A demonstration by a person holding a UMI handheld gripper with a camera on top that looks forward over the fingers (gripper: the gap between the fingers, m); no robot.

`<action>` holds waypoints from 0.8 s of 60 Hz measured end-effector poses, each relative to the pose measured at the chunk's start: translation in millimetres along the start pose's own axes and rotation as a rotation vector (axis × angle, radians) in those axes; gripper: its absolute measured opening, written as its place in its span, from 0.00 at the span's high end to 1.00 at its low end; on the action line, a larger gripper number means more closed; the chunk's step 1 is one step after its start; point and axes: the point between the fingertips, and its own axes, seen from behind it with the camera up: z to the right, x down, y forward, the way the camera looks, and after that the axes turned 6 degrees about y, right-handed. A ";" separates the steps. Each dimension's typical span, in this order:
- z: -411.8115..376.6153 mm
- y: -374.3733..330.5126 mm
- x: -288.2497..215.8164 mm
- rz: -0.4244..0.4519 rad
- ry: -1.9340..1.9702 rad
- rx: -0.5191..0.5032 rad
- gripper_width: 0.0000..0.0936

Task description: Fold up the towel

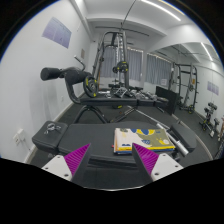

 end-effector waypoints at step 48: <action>46.9 290.7 58.8 -0.125 0.029 0.056 0.43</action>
